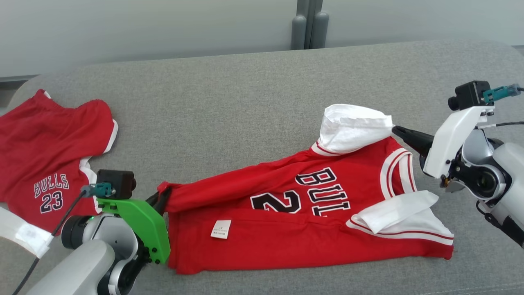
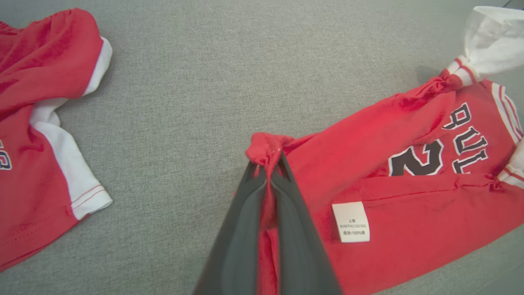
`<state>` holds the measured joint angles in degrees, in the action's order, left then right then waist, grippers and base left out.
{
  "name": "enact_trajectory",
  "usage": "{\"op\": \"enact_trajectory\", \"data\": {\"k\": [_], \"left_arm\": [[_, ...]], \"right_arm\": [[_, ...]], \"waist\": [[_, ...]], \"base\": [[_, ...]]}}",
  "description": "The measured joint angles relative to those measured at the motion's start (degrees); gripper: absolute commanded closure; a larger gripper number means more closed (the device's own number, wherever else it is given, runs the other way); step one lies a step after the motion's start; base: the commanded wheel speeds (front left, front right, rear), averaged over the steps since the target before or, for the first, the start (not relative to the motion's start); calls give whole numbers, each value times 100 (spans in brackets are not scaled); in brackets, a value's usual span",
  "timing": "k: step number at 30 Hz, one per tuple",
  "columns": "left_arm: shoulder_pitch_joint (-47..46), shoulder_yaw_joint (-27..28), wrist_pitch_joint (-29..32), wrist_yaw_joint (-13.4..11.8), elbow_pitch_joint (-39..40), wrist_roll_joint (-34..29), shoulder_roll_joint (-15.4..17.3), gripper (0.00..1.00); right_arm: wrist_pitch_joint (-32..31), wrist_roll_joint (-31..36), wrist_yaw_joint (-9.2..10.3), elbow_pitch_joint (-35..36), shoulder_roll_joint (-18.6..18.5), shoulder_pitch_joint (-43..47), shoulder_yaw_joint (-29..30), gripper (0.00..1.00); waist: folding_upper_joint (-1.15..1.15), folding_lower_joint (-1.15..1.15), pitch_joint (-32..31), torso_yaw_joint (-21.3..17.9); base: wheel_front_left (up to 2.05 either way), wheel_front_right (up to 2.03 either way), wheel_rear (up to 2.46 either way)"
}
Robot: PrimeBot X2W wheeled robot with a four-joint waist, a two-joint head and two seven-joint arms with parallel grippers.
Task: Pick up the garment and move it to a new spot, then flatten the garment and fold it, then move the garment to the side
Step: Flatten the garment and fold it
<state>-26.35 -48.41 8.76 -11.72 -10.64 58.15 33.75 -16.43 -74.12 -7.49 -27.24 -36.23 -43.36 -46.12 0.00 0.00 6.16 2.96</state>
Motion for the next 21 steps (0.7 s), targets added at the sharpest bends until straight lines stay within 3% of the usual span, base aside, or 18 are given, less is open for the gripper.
{"op": "enact_trajectory", "data": {"k": [7,21], "left_arm": [[338,-3,0,-98,162,92,165,100],[588,-98,75,-201,254,208,180,100]], "right_arm": [[69,-219,0,309,-151,452,-42,100],[155,-455,1,723,-415,1212,-127,100]], "waist": [[0,0,-195,-109],[0,0,-367,-229]], "base": [[0,0,0],[0,0,0]]}}
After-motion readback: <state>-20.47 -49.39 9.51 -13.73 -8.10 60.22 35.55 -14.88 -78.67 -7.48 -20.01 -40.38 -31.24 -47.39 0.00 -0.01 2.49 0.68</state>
